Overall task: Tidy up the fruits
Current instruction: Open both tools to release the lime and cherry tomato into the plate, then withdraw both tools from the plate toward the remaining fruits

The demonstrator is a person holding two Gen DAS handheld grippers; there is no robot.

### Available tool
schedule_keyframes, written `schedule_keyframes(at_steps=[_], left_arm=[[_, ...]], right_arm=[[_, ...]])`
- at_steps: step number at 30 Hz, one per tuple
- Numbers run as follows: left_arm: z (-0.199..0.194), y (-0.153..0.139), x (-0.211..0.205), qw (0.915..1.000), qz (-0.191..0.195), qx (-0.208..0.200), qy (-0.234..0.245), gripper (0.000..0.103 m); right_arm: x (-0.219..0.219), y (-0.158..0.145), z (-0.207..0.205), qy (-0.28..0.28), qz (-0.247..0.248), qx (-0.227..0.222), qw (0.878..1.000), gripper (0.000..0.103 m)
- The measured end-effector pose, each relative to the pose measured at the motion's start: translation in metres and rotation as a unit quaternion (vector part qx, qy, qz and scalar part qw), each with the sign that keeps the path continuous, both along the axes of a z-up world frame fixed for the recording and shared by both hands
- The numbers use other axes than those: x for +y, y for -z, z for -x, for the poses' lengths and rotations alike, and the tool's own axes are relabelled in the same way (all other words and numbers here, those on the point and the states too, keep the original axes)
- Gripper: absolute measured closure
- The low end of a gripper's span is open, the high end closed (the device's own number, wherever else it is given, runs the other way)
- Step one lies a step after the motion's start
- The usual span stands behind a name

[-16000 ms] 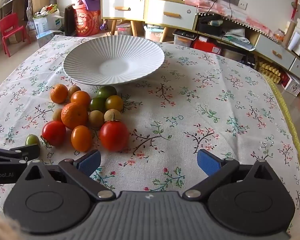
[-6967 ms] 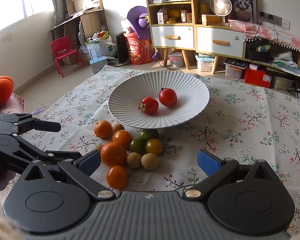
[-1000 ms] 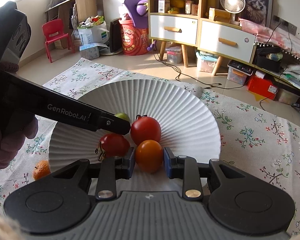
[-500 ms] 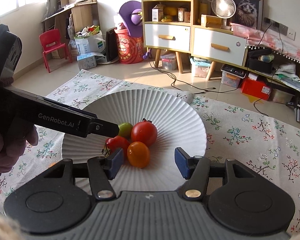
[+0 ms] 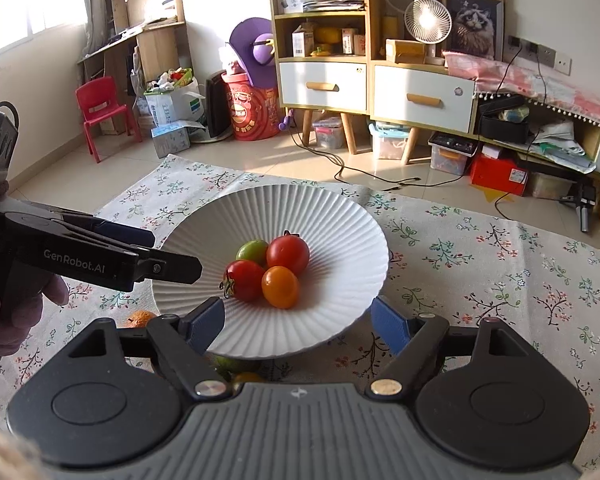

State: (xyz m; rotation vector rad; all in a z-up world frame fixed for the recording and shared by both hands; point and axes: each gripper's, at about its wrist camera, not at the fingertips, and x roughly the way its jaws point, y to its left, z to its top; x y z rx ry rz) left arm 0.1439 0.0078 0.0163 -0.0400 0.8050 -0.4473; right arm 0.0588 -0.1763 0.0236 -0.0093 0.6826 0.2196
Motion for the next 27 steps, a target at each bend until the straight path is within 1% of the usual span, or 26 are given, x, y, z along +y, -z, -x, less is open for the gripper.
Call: schedule_keyframes(at_steps=[7, 11, 18, 22, 27], left_arm=[[0.025, 0.004, -0.002, 0.9999, -0.011, -0.004, -0.007, 0.008], [0.037, 0.007, -0.003, 0.9997, -0.021, -0.004, -0.009, 0.003], [0.058, 0.011, 0.001, 0.9992, -0.034, -0.005, -0.021, 0.003], [0.069, 0.016, 0.005, 0.9985, -0.038, 0.003, -0.038, 0.003], [0.079, 0.023, 0.007, 0.9978, -0.045, 0.015, -0.046, 0.003]], right_arm=[[-0.003, 0.004, 0.014, 0.007, -0.007, 0.003, 1.0, 0.018], [-0.007, 0.006, 0.021, 0.013, -0.012, 0.007, 1.0, 0.013], [-0.012, 0.015, 0.032, 0.026, -0.023, 0.027, 0.999, 0.005], [-0.01, 0.022, 0.037, 0.036, -0.015, 0.044, 0.998, 0.005], [-0.008, 0.03, 0.046, 0.038, -0.013, 0.062, 0.997, 0.004]])
